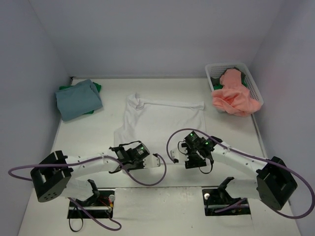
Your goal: Fold and stack the t-shirts
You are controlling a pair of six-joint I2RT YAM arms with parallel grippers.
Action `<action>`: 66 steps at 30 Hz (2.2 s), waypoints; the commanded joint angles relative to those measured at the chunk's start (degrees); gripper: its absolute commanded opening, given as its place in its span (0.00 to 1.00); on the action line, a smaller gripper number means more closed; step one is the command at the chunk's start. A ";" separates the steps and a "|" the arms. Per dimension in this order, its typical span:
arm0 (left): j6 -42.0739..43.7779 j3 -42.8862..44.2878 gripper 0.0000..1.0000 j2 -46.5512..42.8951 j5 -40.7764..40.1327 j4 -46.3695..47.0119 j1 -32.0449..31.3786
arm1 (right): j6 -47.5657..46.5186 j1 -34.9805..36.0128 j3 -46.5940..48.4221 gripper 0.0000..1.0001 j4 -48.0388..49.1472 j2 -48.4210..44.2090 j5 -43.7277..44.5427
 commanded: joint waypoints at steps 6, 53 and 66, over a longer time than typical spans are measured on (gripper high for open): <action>2.00 3.53 0.21 2.71 -2.27 3.98 3.39 | -3.51 0.43 -0.86 0.65 -2.67 -4.80 -1.12; 6.48 12.14 0.21 -7.73 -1.92 -1.02 16.22 | 1.50 -13.35 15.13 0.00 -0.39 -6.73 -6.13; 3.06 19.44 0.27 -12.83 9.40 -13.50 21.59 | 3.34 -13.73 16.11 0.00 -0.48 -9.90 -7.01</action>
